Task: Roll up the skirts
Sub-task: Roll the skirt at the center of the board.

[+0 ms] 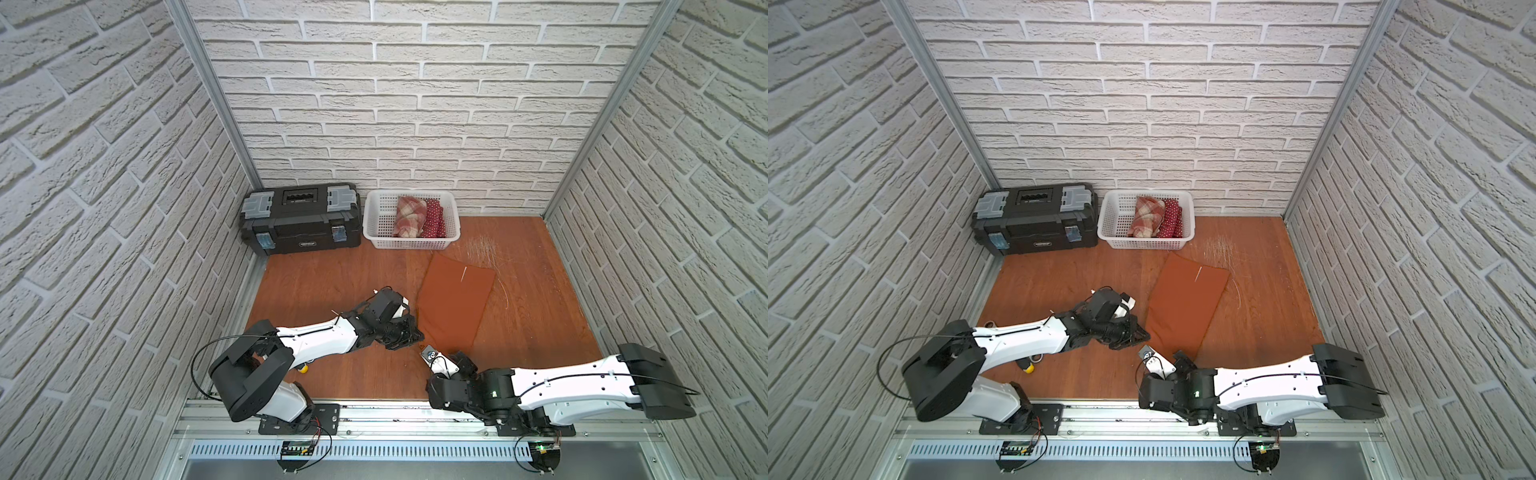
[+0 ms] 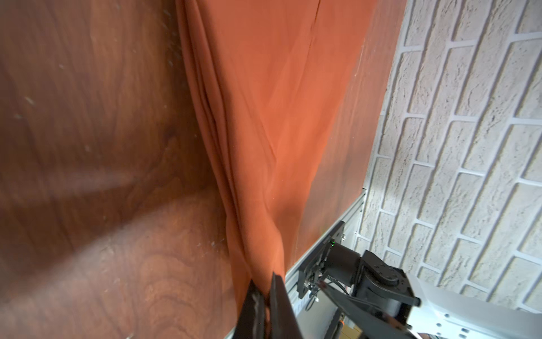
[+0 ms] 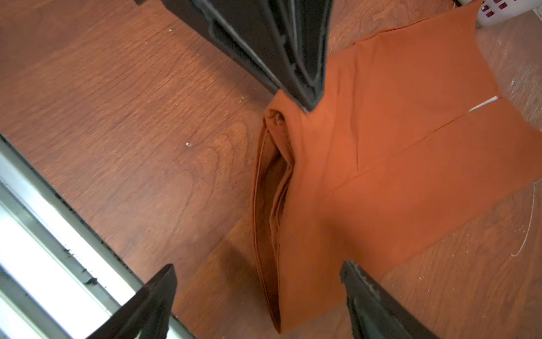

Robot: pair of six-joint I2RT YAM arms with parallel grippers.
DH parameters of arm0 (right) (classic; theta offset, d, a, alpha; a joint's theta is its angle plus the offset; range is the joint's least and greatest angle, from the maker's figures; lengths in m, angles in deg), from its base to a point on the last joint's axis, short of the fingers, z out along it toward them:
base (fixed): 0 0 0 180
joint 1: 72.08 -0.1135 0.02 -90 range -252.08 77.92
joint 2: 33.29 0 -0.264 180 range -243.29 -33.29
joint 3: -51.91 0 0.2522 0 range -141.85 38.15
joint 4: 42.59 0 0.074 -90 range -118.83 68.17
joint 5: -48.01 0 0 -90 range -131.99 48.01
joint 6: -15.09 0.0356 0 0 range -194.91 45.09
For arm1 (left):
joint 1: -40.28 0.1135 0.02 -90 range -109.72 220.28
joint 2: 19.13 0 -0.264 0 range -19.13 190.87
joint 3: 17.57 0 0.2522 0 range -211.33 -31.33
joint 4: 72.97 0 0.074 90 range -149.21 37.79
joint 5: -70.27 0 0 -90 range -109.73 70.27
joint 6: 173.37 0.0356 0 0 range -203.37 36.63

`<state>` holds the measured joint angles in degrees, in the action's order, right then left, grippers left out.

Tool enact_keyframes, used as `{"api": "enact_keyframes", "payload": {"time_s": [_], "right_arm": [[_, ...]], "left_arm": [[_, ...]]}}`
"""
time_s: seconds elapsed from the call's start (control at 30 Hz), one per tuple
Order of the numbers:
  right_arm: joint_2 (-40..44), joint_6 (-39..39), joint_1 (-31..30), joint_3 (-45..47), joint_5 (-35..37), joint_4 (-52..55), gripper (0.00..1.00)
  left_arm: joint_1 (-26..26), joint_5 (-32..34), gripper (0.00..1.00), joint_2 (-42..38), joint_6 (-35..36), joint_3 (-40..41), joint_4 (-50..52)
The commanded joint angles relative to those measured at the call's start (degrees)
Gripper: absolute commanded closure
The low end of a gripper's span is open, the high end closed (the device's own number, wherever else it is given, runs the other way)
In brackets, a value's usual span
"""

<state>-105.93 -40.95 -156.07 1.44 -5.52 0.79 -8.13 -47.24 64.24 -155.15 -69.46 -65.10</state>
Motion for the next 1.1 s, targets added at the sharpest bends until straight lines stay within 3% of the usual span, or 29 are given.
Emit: {"api": "enact_keyframes", "payload": {"time_s": [0.0, 0.33, 0.7, 0.8, 1.07], "right_arm": [[-4.3, 0.1, -0.6, -2.4, 4.4, -0.1, 0.08], [-16.8, 9.2, 0.8, -8.2, 9.9, 7.2, 0.04], [-23.7, 4.1, 5.2, -7.3, 12.0, 4.0, 0.08], [-27.4, 9.1, 5.7, -13.1, 15.1, 13.1, 0.08], [-31.4, 11.2, 7.0, -14.0, 17.0, 14.2, 0.14]], "left_arm": [[1.2, -2.6, 1.00, 0.2, -3.6, 2.3, -5.7], [2.1, -3.8, 1.00, -0.5, -6.7, 4.0, -7.7], [2.9, -3.5, 1.00, -2.1, -8.2, 5.4, -6.8], [3.3, -3.6, 1.00, -2.8, -8.4, 6.2, -6.4], [5.7, -5.0, 1.00, -3.9, -7.6, 7.6, -5.5]]}}
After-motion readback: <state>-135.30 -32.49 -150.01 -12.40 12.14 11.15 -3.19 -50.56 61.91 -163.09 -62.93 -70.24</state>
